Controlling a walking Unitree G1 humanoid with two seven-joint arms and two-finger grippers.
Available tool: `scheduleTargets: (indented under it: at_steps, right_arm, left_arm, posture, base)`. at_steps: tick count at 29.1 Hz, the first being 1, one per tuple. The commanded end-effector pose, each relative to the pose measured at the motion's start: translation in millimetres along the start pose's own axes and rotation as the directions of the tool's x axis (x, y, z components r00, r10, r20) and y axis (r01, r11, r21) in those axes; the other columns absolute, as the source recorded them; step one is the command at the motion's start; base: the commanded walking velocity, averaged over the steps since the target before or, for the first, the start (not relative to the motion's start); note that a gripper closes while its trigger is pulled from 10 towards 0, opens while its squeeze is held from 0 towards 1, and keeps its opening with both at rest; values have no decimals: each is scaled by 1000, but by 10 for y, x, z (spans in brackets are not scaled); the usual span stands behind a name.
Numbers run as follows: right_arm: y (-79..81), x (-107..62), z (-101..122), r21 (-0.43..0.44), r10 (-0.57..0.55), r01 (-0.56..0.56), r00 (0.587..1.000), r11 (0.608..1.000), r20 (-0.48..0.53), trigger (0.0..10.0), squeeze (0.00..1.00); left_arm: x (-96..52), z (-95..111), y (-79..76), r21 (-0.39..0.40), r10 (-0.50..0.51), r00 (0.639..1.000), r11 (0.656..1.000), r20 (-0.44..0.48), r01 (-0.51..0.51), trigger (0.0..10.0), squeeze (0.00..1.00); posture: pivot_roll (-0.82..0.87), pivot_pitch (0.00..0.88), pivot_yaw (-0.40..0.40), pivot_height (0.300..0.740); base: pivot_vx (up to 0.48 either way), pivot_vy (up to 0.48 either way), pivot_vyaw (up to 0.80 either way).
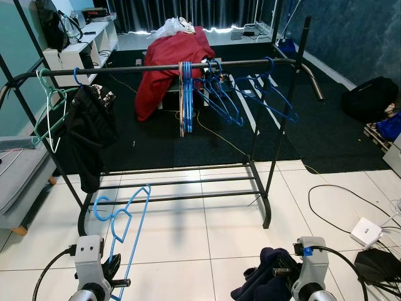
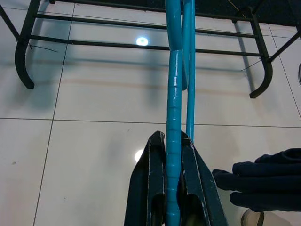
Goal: Hang hanger
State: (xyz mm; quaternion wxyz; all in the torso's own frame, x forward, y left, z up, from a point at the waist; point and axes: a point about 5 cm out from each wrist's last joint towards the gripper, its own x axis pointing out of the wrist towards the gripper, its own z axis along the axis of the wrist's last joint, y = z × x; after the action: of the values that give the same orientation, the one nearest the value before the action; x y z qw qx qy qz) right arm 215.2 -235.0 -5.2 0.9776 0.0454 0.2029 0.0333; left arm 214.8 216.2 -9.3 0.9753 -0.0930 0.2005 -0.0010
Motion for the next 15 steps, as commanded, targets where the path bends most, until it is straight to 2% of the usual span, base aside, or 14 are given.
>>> scheduleTargets:
  at_steps: [1, 15]
  right_arm:
    - [6, 18, 41, 10, 0, 0, 1000, 1000, 15, 10000, 0]
    - [5, 20, 45, 10, 0, 0, 1000, 1000, 15, 10000, 0]
  left_arm:
    - [-3, -7, 13, -8, 4, 1000, 1000, -6, -4, 10000, 0]
    - [-1, -4, 12, -9, 5, 1000, 1000, -6, -5, 10000, 0]
  posture:
    - [-7, 73, 26, 735]
    - [-7, 78, 27, 735]
  base:
    - [0, 0, 0]
    - [0, 0, 0]
